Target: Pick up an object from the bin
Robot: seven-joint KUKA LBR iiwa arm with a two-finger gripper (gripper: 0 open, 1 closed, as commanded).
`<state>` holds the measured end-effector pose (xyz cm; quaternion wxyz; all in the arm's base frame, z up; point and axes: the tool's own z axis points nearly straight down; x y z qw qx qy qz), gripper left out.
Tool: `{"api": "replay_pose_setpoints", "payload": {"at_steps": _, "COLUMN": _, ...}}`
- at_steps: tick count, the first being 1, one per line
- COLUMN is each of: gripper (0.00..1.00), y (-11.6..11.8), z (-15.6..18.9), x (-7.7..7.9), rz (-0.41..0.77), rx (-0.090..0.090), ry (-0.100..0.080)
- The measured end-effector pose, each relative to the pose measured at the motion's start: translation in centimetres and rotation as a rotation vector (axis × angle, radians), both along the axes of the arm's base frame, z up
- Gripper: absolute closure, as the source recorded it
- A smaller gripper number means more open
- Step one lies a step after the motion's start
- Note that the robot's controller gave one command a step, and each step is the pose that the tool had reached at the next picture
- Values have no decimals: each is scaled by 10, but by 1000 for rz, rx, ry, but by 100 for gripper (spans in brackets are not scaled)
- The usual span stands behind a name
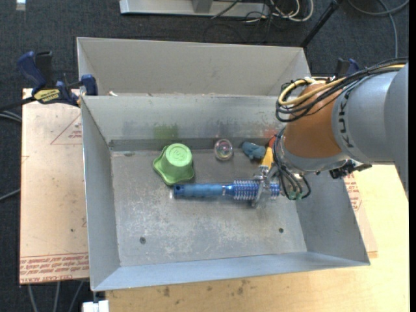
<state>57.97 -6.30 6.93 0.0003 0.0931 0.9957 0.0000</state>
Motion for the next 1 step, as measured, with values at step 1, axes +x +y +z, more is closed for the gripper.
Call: {"api": "replay_pose_setpoints", "payload": {"at_steps": 1, "gripper": 100, "y": -8, "z": 148, "x": -7, "rz": -46, "rx": -1, "ry": -8}}
